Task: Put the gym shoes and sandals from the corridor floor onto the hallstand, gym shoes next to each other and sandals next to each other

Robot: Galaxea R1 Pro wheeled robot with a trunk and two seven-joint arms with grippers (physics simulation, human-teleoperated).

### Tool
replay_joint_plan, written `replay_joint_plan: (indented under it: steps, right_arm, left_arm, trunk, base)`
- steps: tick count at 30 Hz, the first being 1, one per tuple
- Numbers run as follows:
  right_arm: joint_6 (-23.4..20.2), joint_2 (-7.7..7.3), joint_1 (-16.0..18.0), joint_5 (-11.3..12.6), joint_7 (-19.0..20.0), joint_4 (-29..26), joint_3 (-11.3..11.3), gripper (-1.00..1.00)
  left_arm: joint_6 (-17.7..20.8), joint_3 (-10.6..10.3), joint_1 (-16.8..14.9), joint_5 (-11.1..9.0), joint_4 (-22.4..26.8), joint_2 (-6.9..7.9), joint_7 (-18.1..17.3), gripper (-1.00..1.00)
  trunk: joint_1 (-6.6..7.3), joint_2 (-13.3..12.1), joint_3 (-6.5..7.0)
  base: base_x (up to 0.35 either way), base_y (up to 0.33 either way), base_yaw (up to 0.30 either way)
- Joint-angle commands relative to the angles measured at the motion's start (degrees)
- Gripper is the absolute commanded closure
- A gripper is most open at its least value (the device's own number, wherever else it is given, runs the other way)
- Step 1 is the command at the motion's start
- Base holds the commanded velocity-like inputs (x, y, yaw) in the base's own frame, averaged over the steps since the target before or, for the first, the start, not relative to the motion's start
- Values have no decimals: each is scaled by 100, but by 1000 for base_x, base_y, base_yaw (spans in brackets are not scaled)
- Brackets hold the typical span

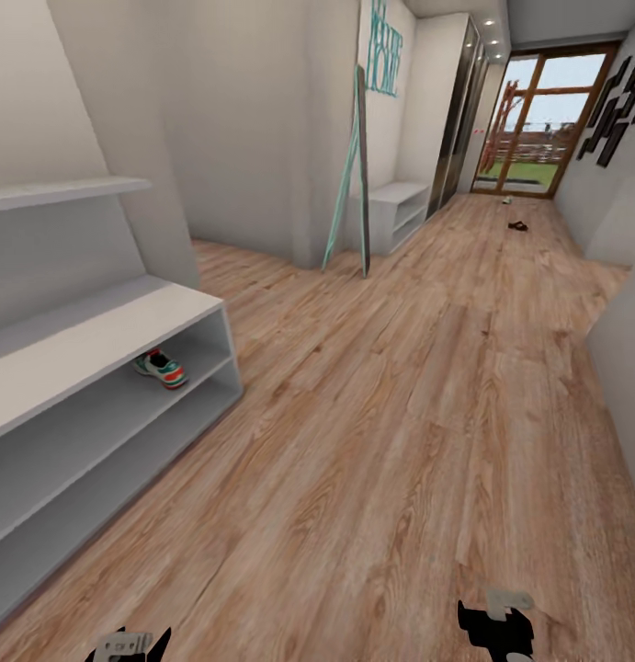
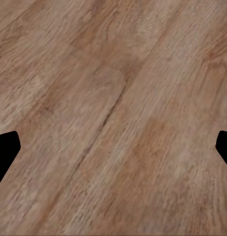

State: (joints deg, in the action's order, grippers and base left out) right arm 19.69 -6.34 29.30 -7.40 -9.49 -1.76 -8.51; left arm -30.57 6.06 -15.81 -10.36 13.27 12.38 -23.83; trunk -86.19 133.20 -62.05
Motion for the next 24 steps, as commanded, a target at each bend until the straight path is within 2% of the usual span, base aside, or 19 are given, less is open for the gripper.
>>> replay_joint_plan:
  steps: [1,8,19,24]
  right_arm:
    - [17,1,5,-60,-18,9,-45,-100]
    - [17,1,5,-60,-18,9,-45,-100]
    - [17,10,5,-60,-18,9,-45,-100]
    - [17,16,5,-60,-18,9,-45,-100]
  left_arm:
    - [7,30,-1,-37,-7,-1,-60,-100]
    - [7,28,-1,-37,-8,-6,-60,-100]
    - [17,34,-1,-30,-9,-36,-23,-100]
    - [18,35,-1,-30,-9,-48,240,-100]
  trunk:
    - [1,2,-4]
    - [1,2,-4]
    - [1,2,-4]
    - [1,2,-4]
  base:
    - [0,0,-300]
    - [45,0,-300]
    - [310,0,-300]
    - [337,0,-300]
